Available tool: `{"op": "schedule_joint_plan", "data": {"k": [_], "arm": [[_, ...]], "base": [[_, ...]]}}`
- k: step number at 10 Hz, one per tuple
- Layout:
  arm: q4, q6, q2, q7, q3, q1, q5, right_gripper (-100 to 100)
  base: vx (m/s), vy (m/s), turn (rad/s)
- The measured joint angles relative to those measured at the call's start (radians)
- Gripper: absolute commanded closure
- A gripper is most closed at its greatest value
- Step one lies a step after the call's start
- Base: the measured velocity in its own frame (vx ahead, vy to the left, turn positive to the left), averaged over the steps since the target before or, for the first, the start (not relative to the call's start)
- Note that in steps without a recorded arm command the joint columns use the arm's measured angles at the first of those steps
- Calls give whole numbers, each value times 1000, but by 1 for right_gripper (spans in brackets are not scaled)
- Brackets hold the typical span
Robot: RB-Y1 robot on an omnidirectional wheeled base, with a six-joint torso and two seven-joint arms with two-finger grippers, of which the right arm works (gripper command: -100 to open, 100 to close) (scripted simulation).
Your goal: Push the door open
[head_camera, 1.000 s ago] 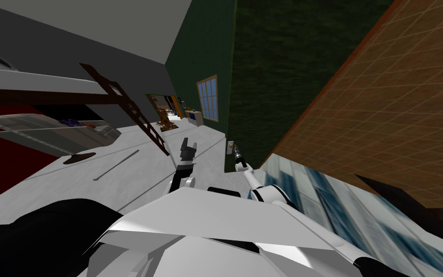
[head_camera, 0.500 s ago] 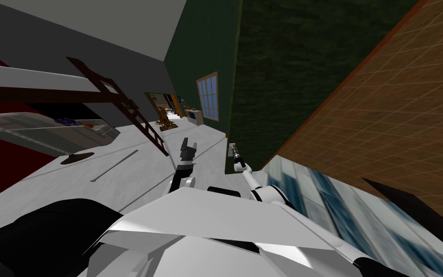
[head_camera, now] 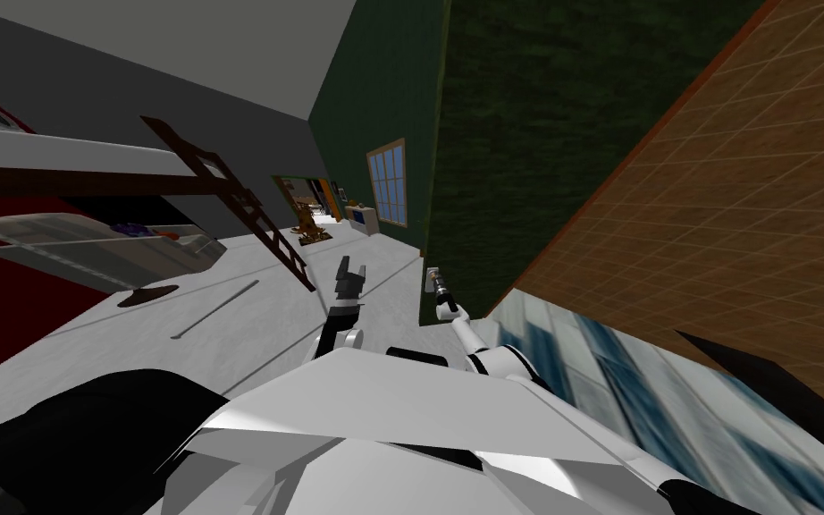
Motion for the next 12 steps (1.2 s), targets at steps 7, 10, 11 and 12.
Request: {"op": "schedule_joint_plan", "data": {"k": [7, 10, 11, 12], "arm": [[17, -16, -39, 9, -61, -11, -23, 100], [0, -13, -38, 19, -91, 2, -33, 100], [-1, -13, -39, 20, -94, 2, -34, 100], [9, -13, -45, 19, -99, 2, -37, 100]], "base": [[173, 149, -61], [94, 102, -56], [135, 104, -43], [170, 132, -70]]}}
